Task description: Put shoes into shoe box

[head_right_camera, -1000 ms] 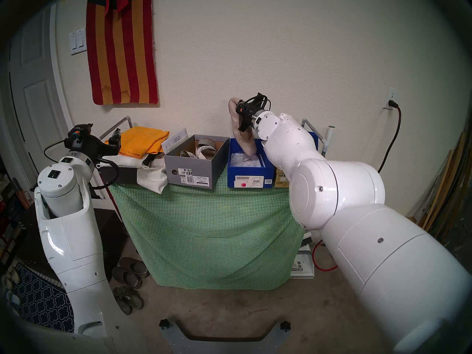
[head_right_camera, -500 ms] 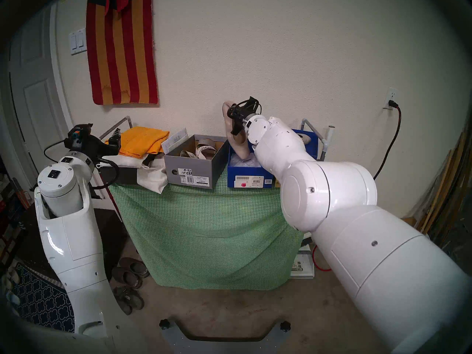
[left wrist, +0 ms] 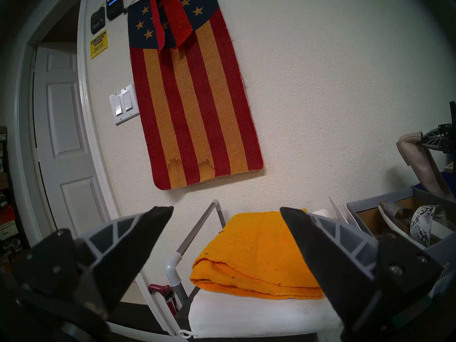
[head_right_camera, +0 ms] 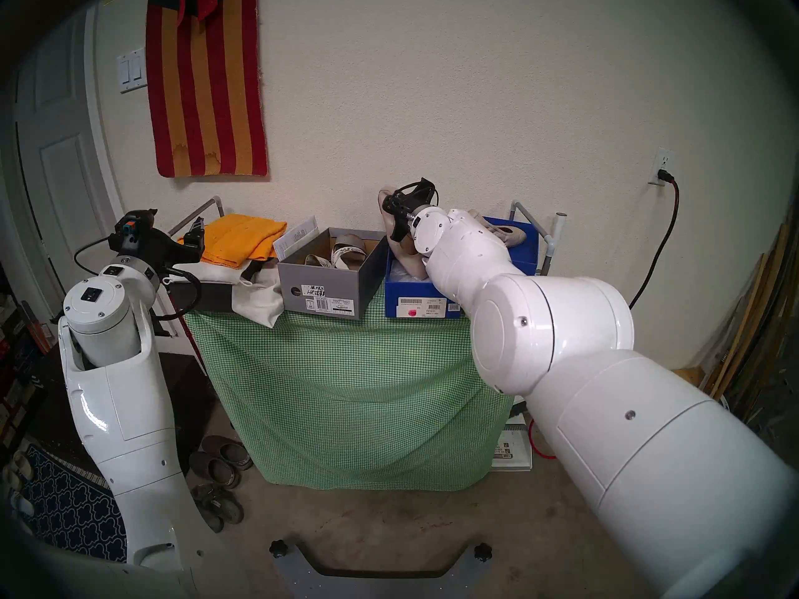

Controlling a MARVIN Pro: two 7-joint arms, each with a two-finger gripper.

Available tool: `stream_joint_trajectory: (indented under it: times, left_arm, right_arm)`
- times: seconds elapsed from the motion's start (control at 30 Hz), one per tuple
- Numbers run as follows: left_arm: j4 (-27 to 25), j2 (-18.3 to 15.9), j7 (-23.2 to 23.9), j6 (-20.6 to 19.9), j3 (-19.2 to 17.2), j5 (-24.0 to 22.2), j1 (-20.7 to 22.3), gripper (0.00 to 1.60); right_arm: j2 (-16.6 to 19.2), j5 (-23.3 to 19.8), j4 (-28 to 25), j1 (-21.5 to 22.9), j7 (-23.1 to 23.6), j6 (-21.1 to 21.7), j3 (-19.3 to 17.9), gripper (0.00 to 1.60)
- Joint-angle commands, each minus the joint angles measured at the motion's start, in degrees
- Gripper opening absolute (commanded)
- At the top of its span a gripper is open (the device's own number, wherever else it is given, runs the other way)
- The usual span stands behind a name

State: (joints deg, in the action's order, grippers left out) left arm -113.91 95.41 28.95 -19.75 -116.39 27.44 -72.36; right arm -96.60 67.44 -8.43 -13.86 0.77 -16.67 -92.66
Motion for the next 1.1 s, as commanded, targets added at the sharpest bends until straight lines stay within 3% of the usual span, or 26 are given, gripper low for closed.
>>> stream_joint_trajectory:
  times: [0.0, 0.13, 0.33, 1.07]
  left_arm:
    - [-0.2, 0.0, 0.0, 0.0, 0.0, 0.0, -0.1, 1.6]
    - [-0.3, 0.1, 0.1, 0.1, -0.1, 0.0, -0.1, 1.6]
    - [-0.4, 0.2, 0.2, 0.2, -0.2, 0.1, -0.1, 1.6]
    - [-0.2, 0.5, 0.5, 0.3, -0.4, 0.4, 0.1, 1.6]
  right_arm:
    - [0.8, 0.7, 0.0, 1.9, 1.1, 0.6, 0.6, 0.0]
    - [1.6, 2.3, 0.4, 3.7, 4.3, -0.6, 2.1, 0.0]
    - [4.4, 5.2, -1.2, 5.1, 11.0, -8.7, 5.4, 0.0]
    - [13.3, 9.1, -3.3, 6.0, 20.0, -27.7, 7.9, 0.0]
